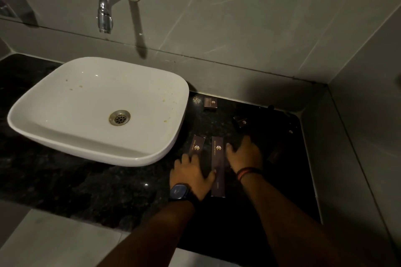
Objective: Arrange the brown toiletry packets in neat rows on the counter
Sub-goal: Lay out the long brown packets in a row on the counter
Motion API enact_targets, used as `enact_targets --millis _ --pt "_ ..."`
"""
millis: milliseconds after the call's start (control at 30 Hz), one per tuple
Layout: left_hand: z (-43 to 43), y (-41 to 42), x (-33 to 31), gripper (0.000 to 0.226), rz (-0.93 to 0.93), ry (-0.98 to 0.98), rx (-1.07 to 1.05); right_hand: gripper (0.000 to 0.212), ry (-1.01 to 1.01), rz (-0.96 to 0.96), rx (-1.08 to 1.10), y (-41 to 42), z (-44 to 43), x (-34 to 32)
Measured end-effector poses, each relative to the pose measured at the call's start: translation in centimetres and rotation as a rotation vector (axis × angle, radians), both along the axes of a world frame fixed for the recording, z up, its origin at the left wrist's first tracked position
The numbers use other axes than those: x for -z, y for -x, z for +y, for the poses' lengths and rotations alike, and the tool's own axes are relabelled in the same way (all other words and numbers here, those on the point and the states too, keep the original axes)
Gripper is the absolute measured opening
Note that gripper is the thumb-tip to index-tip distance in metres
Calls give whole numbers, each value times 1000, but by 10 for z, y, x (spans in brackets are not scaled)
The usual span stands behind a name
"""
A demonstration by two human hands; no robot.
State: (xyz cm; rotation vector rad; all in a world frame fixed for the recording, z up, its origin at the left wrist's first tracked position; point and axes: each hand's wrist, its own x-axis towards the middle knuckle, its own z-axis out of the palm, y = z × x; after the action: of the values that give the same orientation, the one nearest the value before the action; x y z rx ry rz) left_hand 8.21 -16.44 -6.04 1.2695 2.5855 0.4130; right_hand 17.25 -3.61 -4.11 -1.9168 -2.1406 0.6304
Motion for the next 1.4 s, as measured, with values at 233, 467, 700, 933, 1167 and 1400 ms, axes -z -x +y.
enact_targets --millis 233,467,700,933,1167,1400 --pt "57 -78 0 58 -506 55 1 59 170 52 333 -88 67 -1" --pt "84 -107 33 70 -601 300 -36 70 256 98 352 -90 96 15" --pt "89 -121 30 71 -489 180 -124 52 266 66 324 -98 94 21" --pt "69 -139 31 61 -645 327 -44 49 284 -18 281 -124 48 18" --pt "66 -124 25 40 -531 278 -5 54 350 -51 198 -146 11 14" --pt "68 -113 24 42 -445 257 37 58 378 -49 163 -151 -16 18"
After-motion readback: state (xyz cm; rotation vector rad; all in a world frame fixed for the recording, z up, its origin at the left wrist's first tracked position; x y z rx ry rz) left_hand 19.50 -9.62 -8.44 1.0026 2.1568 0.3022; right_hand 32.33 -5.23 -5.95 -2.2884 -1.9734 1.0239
